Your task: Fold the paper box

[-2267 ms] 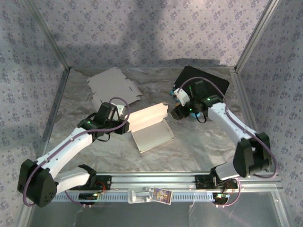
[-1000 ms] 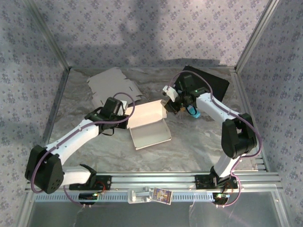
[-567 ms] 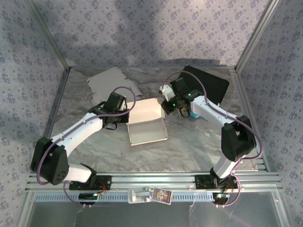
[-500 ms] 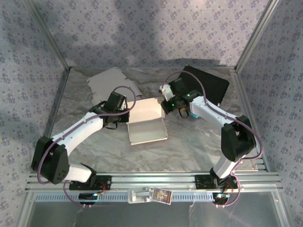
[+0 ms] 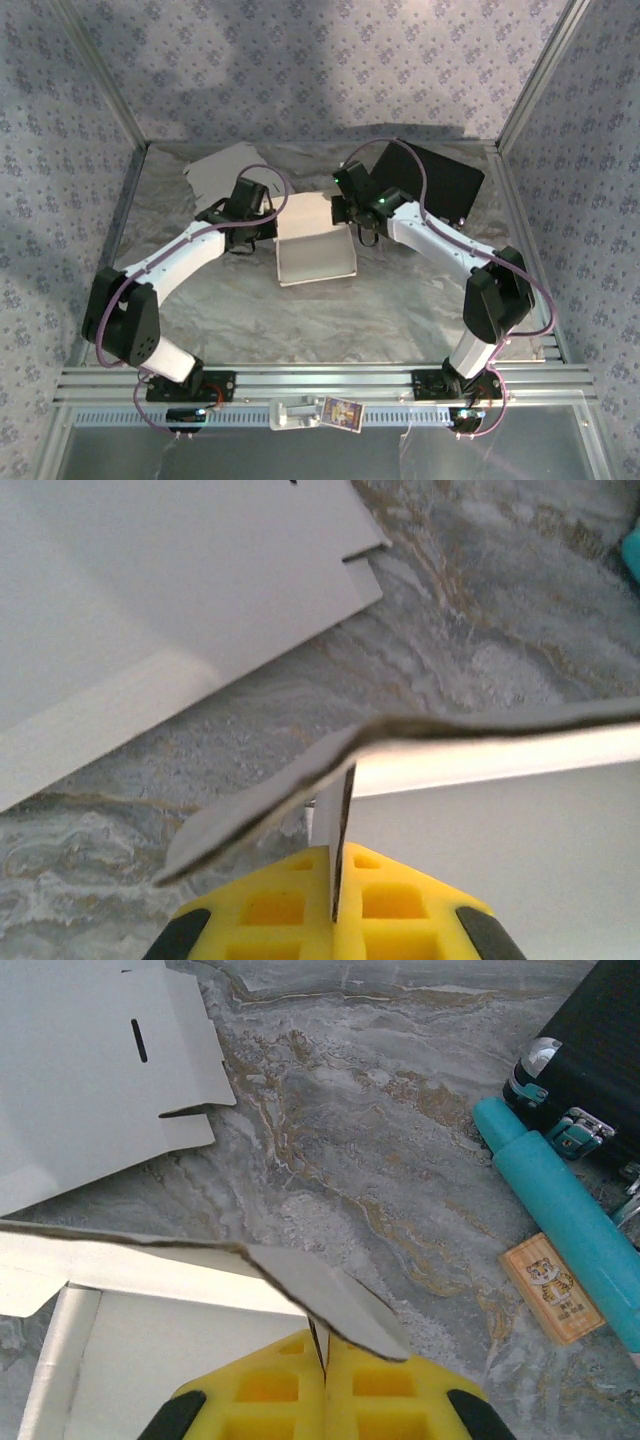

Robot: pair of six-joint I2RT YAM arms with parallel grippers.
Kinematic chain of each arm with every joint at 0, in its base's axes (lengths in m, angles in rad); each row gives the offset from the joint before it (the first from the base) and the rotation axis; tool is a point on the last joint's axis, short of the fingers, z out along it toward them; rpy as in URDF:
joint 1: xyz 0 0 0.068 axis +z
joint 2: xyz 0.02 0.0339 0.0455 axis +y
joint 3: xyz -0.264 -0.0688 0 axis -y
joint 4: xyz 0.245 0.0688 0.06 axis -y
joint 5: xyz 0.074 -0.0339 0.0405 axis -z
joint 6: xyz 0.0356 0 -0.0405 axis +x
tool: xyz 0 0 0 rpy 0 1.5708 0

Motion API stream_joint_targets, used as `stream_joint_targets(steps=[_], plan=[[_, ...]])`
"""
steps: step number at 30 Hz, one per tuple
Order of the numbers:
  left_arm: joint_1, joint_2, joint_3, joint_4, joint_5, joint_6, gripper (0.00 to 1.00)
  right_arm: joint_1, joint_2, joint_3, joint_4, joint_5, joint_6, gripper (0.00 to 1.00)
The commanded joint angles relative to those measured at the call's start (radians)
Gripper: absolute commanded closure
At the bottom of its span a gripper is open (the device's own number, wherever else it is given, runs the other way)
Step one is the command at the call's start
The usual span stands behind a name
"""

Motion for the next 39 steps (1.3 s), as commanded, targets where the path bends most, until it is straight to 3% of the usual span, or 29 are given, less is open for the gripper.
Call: stream_joint_targets(steps=[1,21,30,39], plan=[[0.002,0.006,-0.009,0.141,0.028,-0.023,1.0,0.001,0.013,-0.026,0.076,0.006,0.066,1.0],[0.004,-0.01,-0.191,0.38,0.104,-0.074,1.0,0.013,-0.083,-0.323,0.321,0.024,0.188,1.0],[-0.009,-0.062,-0.28,0.377,0.104,-0.07,1.0,0.073,-0.125,-0.371,0.315,0.106,0.23,1.0],[-0.035,-0.104,-0.355,0.398,0.108,-0.096,1.0,0.124,-0.175,-0.495,0.43,0.163,0.315,1.0]])
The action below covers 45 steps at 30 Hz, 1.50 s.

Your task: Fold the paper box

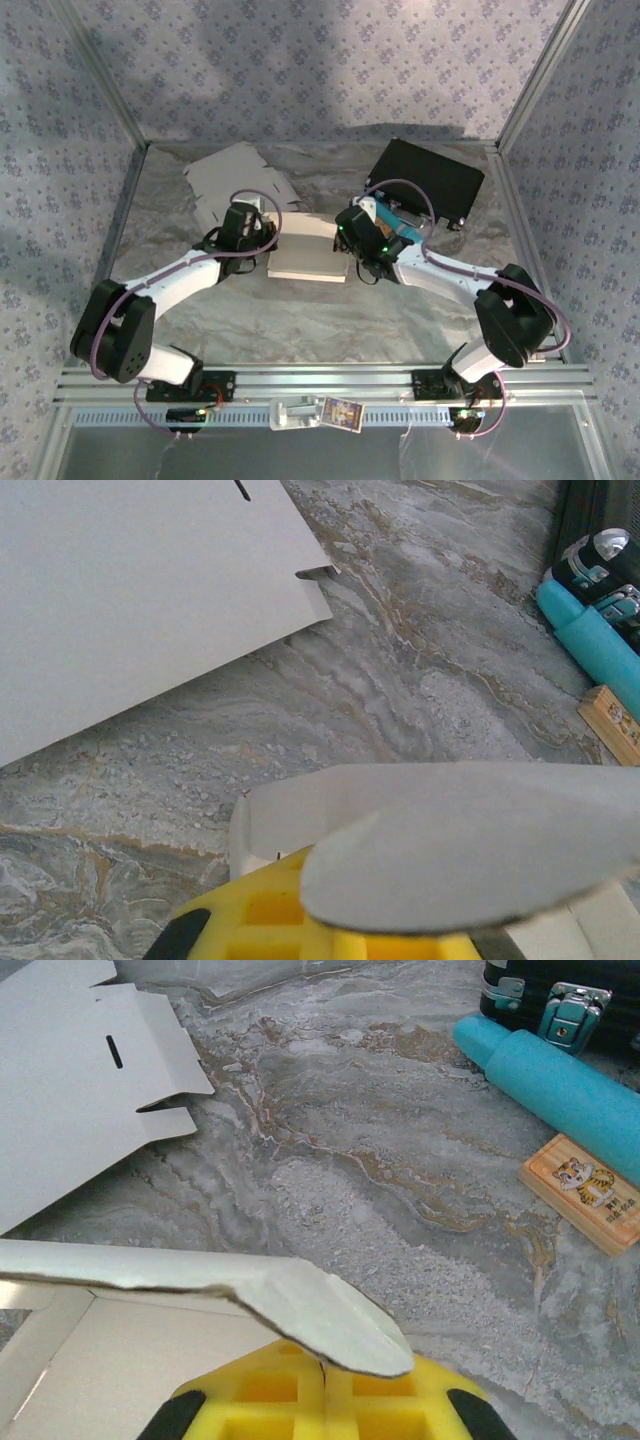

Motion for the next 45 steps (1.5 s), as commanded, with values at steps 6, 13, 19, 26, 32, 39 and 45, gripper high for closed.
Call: stream_joint_targets(steps=[6,13,19,26,32,39,45], plan=[[-0.032,0.016,0.049,-0.112,0.038,-0.116,1.0,0.009,0.005,0.007,-0.037,0.022,0.173,1.0],[-0.031,0.074,0.215,-0.228,0.001,-0.15,1.0,-0.012,0.077,0.184,-0.19,0.055,0.264,1.0],[-0.03,0.11,0.257,-0.227,-0.01,-0.147,1.0,-0.016,0.093,0.178,-0.15,0.055,0.26,1.0],[-0.037,0.062,0.075,-0.037,0.019,-0.145,1.0,-0.002,0.006,-0.042,0.098,0.044,0.261,1.0],[-0.048,0.034,-0.012,-0.001,0.032,-0.128,1.0,0.005,-0.018,-0.079,0.08,0.031,0.25,1.0],[-0.052,0.002,-0.033,-0.056,-0.008,-0.116,1.0,0.006,-0.034,0.03,-0.203,-0.022,0.288,0.9],[-0.066,0.007,-0.02,-0.087,-0.047,-0.098,1.0,0.009,-0.115,0.113,-0.383,-0.179,0.306,0.58]])
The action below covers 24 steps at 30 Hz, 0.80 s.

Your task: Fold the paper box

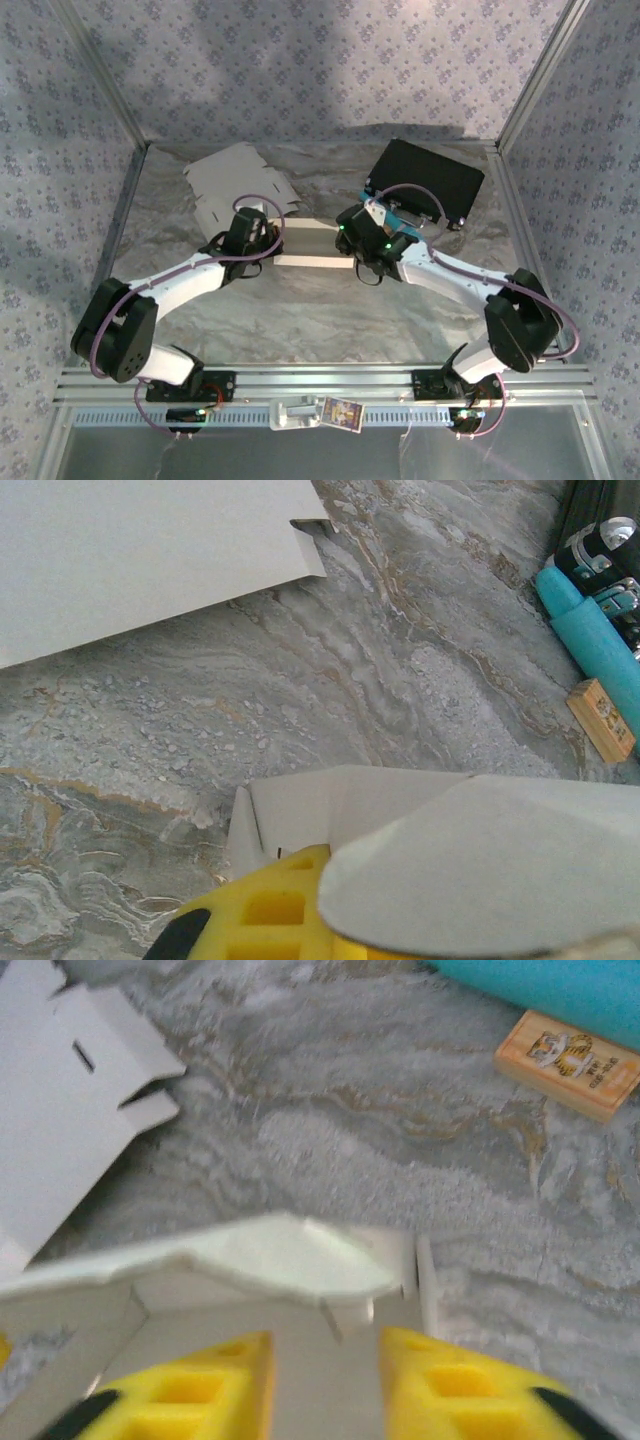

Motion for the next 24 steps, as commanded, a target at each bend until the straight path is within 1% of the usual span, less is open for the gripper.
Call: stream_joint_targets(steps=[1,5,9,11,13,15,18,20,24], plan=[[-0.019,-0.002,-0.005,-0.086,-0.017,0.022,1.0,0.009,-0.084,0.056,-0.177,-0.11,0.025,0.55],[-0.031,0.0,-0.002,-0.09,-0.036,0.037,1.0,-0.011,-0.169,0.089,-0.285,-0.187,0.05,0.41],[-0.039,0.001,0.005,-0.096,-0.045,0.049,1.0,-0.078,-0.238,0.117,-0.372,-0.292,0.084,0.38],[-0.043,0.001,0.008,-0.099,-0.048,0.057,1.0,-0.134,-0.262,0.123,-0.389,-0.354,0.115,0.38],[-0.05,-0.001,0.009,-0.102,-0.051,0.065,1.0,-0.217,-0.257,0.129,-0.374,-0.413,0.124,0.39],[-0.055,-0.004,0.007,-0.1,-0.056,0.075,1.0,-0.305,-0.208,0.161,-0.395,-0.471,0.122,0.4],[-0.067,-0.015,-0.011,-0.089,-0.064,0.092,1.0,-0.383,-0.096,0.265,-0.44,-0.552,0.073,0.41],[-0.076,-0.027,-0.036,-0.065,-0.067,0.101,1.0,-0.407,-0.015,0.332,-0.49,-0.573,0.049,0.41],[-0.089,-0.045,-0.088,-0.02,-0.067,0.11,1.0,-0.428,0.152,0.418,-0.525,-0.672,0.015,0.42]])
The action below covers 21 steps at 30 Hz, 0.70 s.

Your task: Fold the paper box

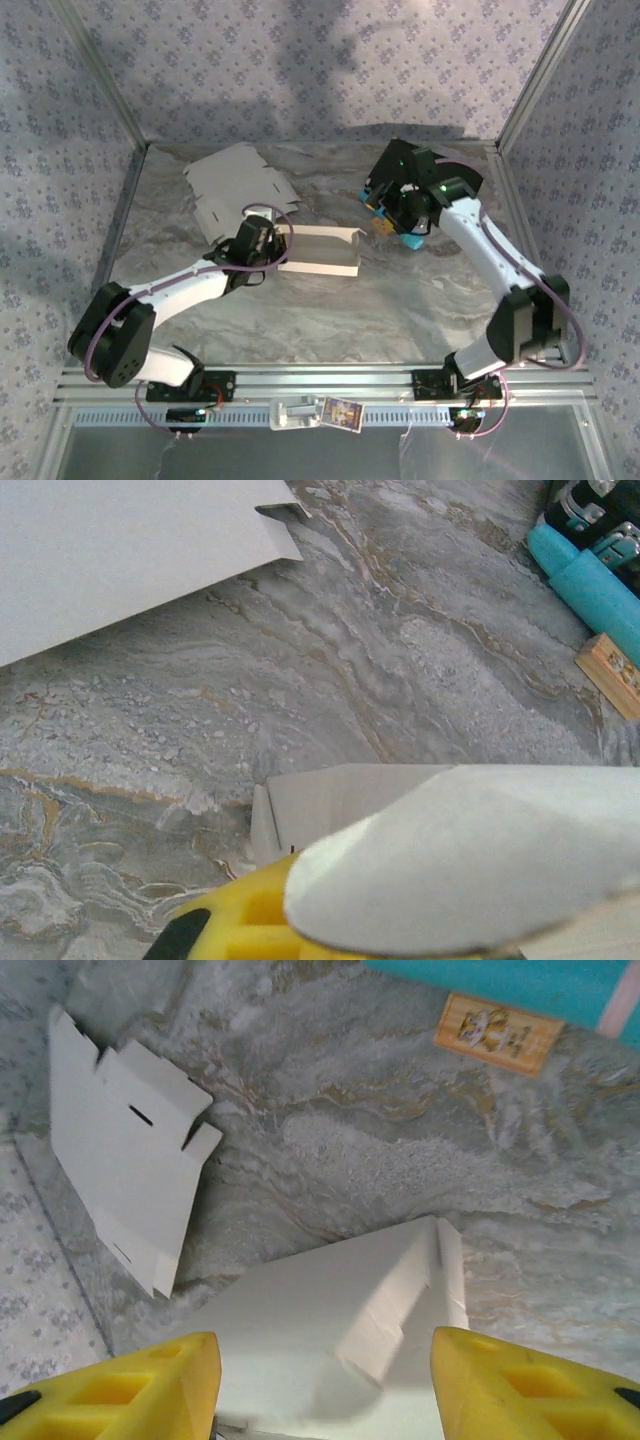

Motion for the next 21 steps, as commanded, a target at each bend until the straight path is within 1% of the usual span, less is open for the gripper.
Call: stream_joint_targets(steps=[1,5,10,15,18,21], plan=[[-0.017,-0.015,-0.052,-0.031,0.001,0.025,1.0,-0.008,0.113,0.067,-0.091,-0.136,-0.048,0.42],[-0.029,-0.033,-0.088,-0.01,-0.005,0.023,1.0,0.011,0.199,0.085,-0.1,-0.179,-0.065,0.43],[-0.045,-0.044,-0.114,-0.001,-0.004,0.022,0.99,0.05,0.222,0.024,-0.082,-0.212,-0.07,0.46],[-0.057,-0.062,-0.148,-0.001,-0.006,0.001,0.98,0.115,0.222,-0.065,-0.017,-0.22,-0.043,0.54],[-0.061,-0.076,-0.174,-0.007,-0.003,-0.016,0.98,0.136,0.22,-0.108,0.016,-0.216,-0.025,0.58],[-0.064,-0.091,-0.195,-0.022,0.008,-0.036,0.92,0.151,0.213,-0.141,0.039,-0.199,-0.017,0.63]])
